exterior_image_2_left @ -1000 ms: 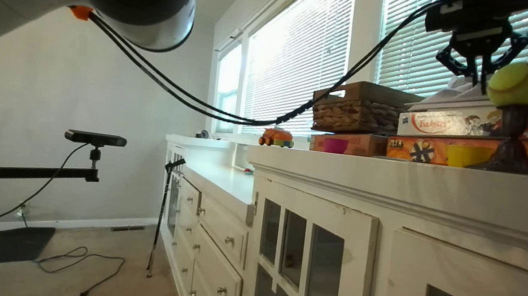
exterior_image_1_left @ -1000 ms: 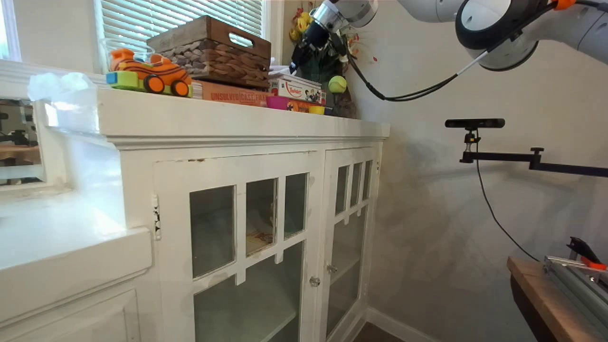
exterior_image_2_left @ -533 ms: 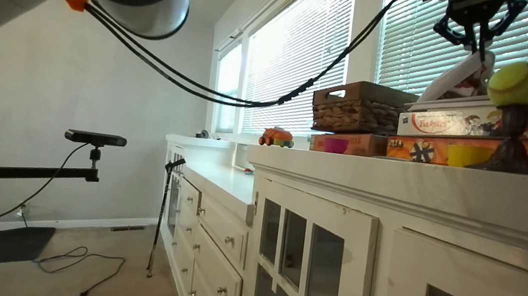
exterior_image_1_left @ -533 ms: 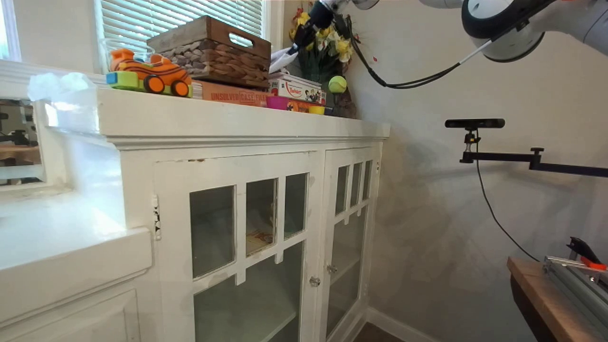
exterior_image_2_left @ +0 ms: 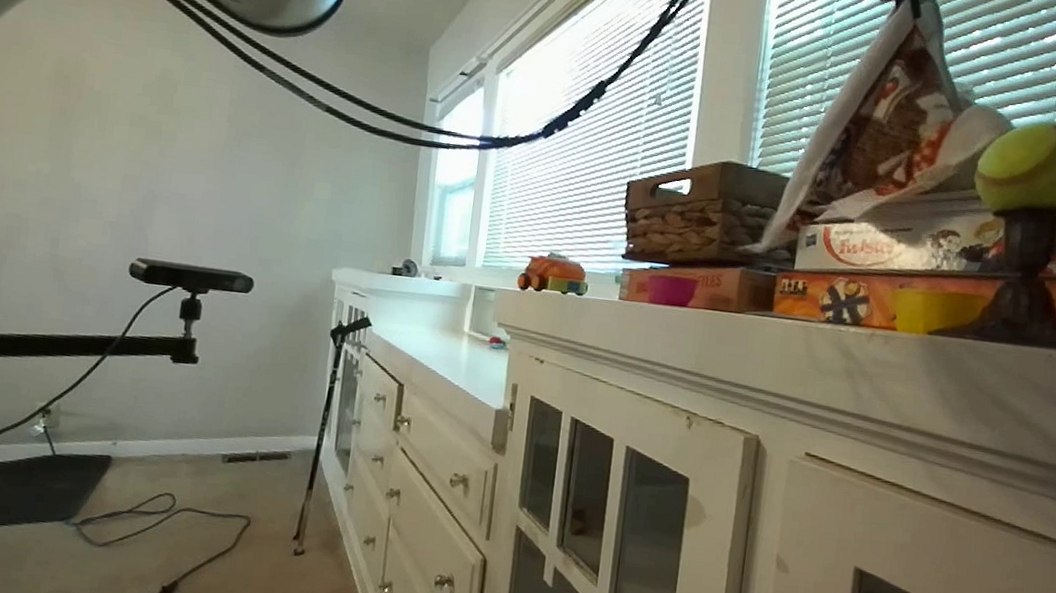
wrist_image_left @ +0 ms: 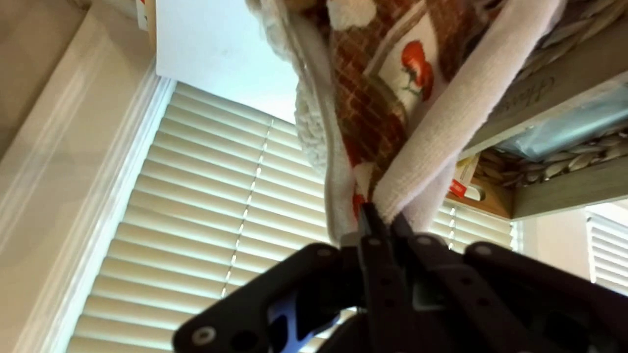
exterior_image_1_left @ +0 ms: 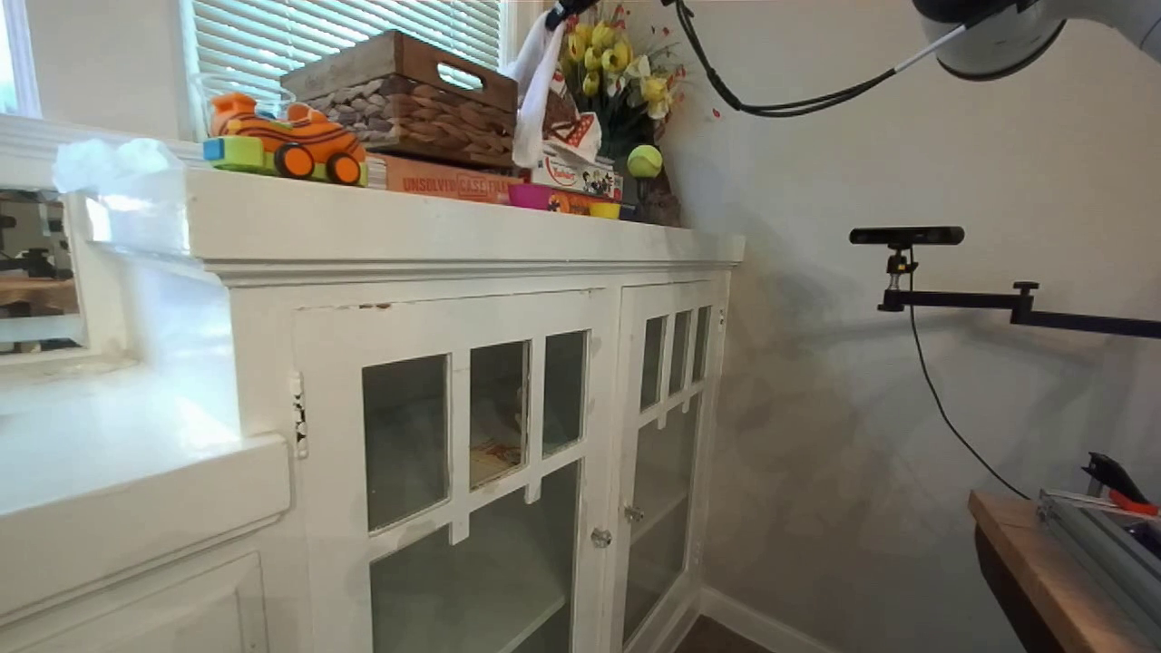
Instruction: Put the tennis ball on top of the candle holder then put the towel in the basket.
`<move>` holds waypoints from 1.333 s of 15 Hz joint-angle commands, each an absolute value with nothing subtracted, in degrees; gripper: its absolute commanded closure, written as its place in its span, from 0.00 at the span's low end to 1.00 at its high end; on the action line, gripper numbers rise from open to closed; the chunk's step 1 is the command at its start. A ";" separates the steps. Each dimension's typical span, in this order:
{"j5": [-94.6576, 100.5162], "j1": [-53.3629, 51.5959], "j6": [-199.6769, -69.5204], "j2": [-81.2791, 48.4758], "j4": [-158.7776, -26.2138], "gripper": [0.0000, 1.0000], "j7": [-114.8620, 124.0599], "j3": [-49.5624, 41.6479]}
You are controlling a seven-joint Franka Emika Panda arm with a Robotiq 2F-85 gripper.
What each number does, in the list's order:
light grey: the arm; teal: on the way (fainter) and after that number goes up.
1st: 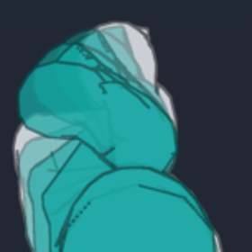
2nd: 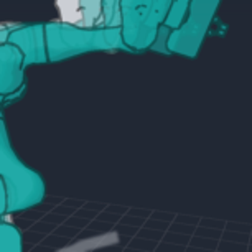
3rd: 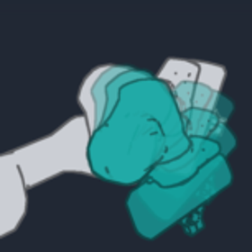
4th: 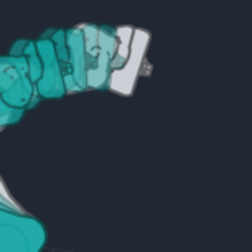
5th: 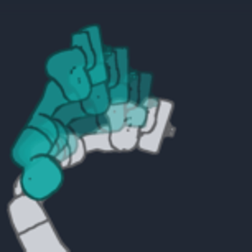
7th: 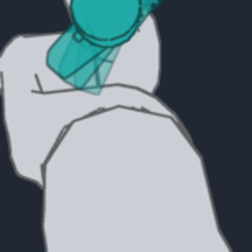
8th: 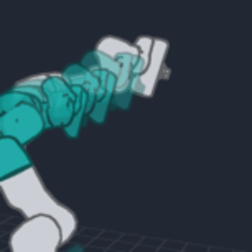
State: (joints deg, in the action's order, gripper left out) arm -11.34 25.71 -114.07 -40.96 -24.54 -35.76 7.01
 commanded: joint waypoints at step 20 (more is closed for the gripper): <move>-12.70 16.37 -132.11 -36.08 -24.50 0.99 -39.62 9.87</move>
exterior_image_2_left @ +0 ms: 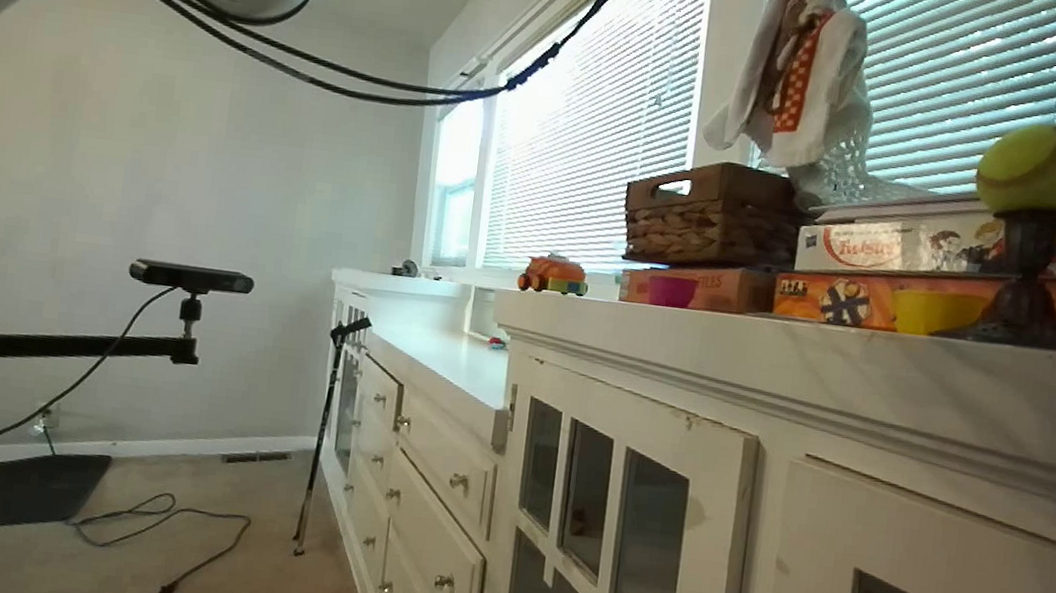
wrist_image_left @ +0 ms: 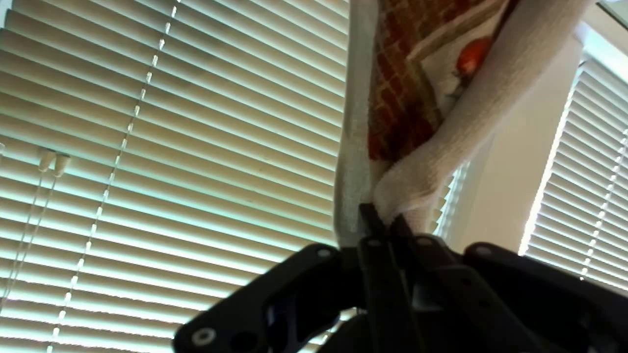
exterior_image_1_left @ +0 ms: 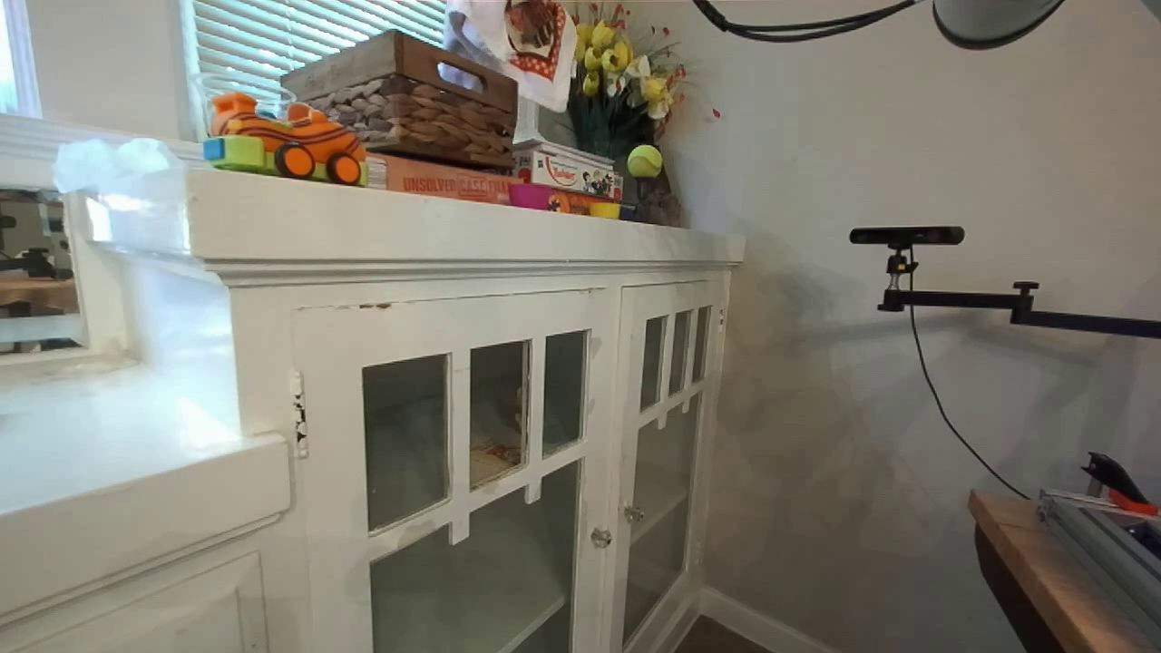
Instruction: Put the tennis ball on top of the candle holder then put the towel in the basket.
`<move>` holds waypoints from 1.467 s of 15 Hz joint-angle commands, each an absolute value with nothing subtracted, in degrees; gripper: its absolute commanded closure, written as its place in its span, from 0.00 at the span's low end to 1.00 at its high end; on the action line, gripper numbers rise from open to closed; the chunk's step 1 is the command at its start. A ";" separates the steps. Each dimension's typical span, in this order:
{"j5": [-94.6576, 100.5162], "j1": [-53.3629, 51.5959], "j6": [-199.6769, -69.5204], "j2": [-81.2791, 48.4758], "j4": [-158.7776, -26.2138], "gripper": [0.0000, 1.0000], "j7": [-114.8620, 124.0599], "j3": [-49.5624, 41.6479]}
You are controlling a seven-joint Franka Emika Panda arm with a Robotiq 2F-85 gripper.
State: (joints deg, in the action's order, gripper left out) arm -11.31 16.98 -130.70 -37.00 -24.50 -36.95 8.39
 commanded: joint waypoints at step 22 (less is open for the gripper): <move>-10.29 10.13 -131.39 -41.42 -25.37 0.99 -38.59 9.61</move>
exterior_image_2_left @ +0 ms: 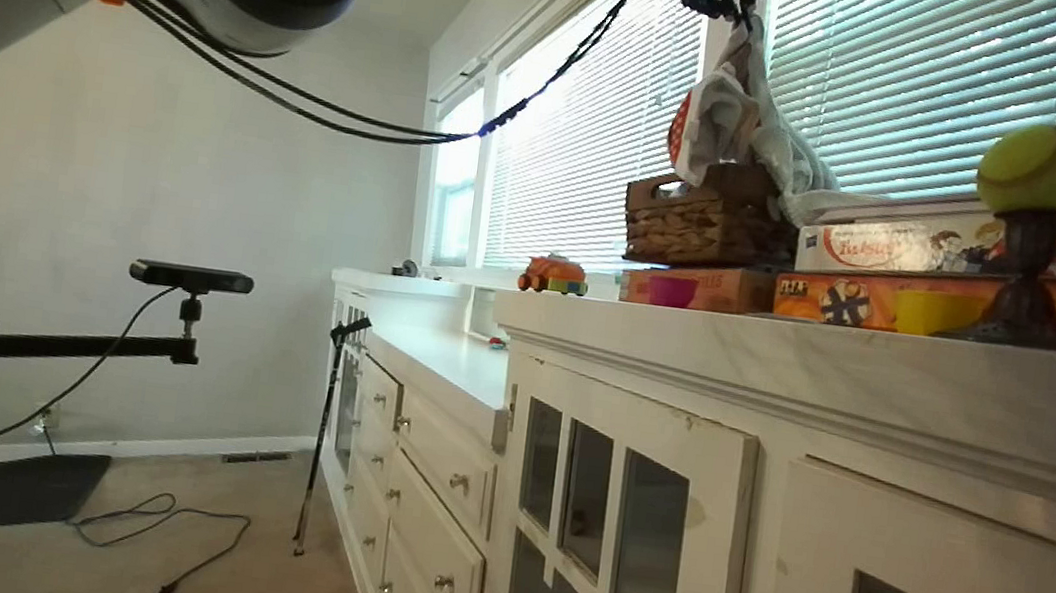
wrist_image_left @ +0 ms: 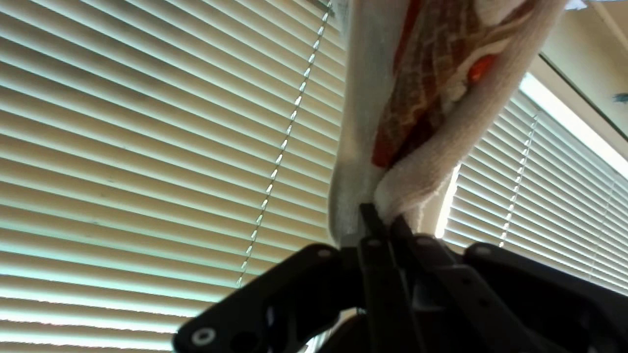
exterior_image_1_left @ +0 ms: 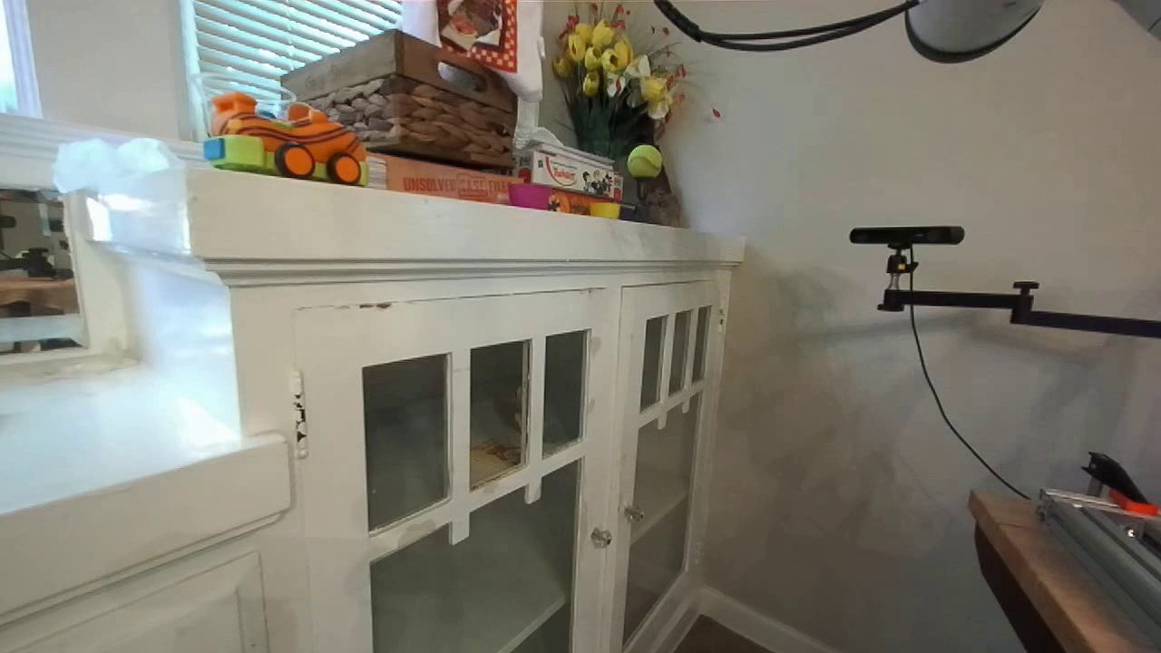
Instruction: Put the tennis ball on top of the candle holder then put the towel in the basket.
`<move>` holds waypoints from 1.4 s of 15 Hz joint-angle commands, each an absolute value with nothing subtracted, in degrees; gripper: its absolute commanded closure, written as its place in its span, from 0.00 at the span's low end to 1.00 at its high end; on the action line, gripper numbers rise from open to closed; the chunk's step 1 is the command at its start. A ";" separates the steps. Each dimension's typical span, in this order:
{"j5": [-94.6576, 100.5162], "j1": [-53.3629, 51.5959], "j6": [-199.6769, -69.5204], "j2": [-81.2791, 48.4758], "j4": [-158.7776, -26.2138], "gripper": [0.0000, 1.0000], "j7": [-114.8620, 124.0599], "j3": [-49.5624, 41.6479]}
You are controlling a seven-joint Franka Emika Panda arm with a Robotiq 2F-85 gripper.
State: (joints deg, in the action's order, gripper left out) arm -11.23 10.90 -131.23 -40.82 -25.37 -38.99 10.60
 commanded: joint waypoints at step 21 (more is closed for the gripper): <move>-2.92 9.53 -117.00 -39.94 -26.58 0.14 -36.63 2.41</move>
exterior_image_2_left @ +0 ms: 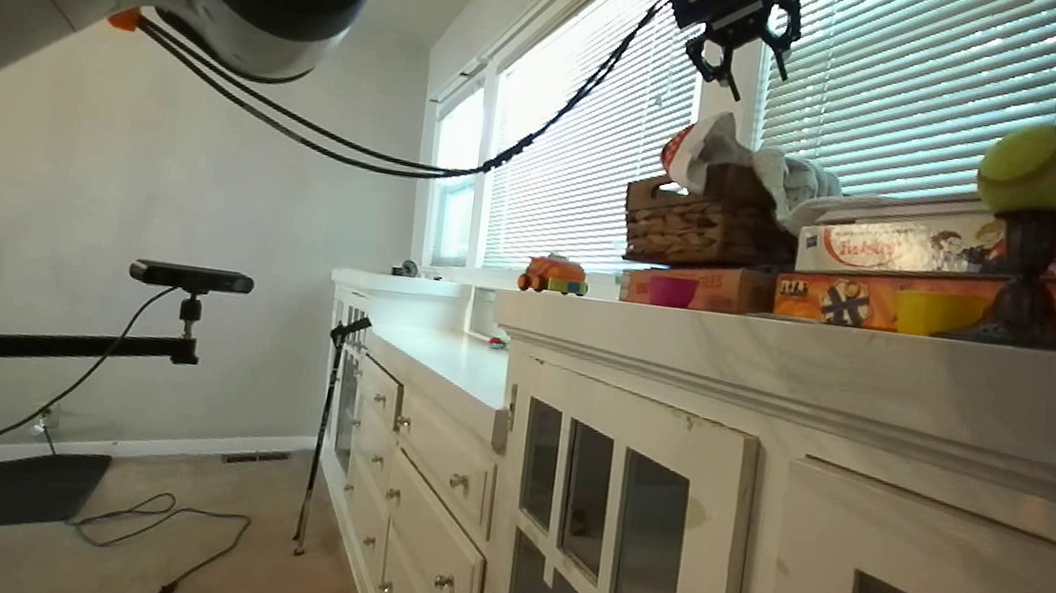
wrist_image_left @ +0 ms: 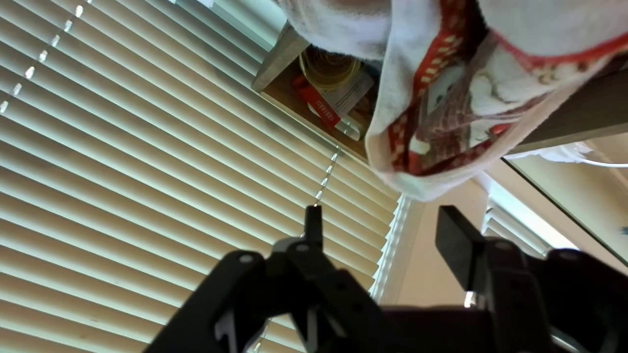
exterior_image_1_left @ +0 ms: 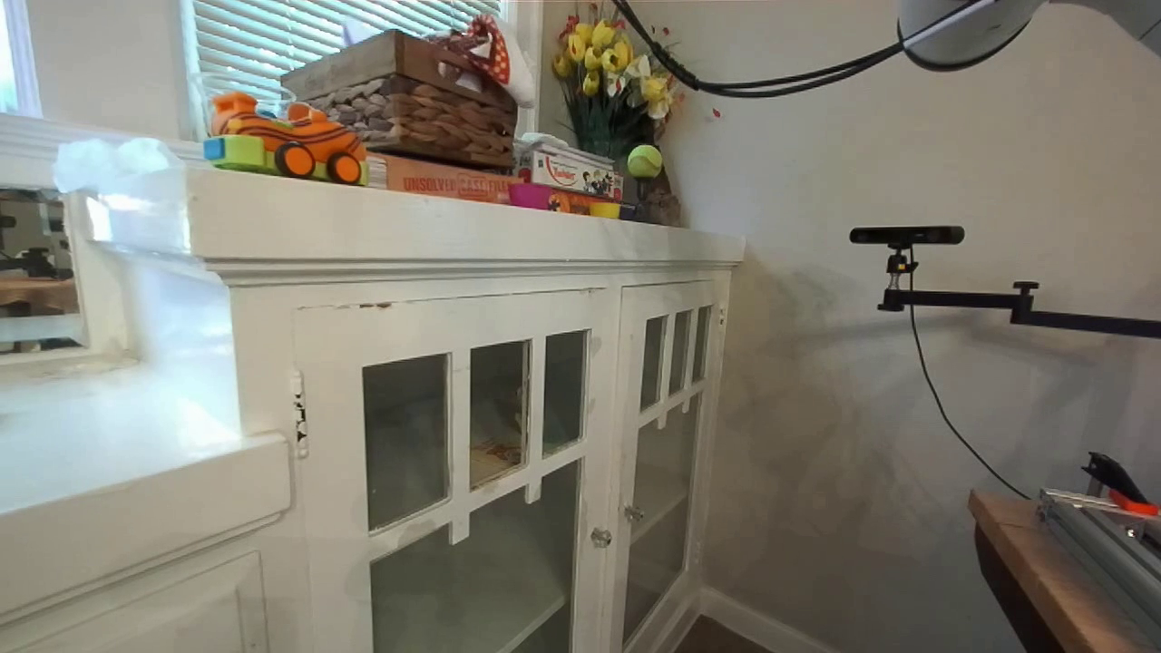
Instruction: Put the tennis ball on top of the candle holder then put the towel in the basket.
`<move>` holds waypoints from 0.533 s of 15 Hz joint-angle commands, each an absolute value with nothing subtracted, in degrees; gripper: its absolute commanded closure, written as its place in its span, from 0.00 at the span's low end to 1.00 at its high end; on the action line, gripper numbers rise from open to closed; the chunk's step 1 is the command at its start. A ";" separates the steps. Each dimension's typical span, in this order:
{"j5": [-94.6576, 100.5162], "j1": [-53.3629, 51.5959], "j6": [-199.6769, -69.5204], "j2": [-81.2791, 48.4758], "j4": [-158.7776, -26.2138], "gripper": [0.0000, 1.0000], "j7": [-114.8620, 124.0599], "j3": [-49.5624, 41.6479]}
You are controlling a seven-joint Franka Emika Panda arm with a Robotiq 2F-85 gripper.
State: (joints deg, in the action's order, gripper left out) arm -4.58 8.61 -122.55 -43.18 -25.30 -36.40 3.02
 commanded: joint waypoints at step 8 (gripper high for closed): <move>-0.47 14.82 -104.24 -38.22 -27.22 0.00 -42.61 -0.94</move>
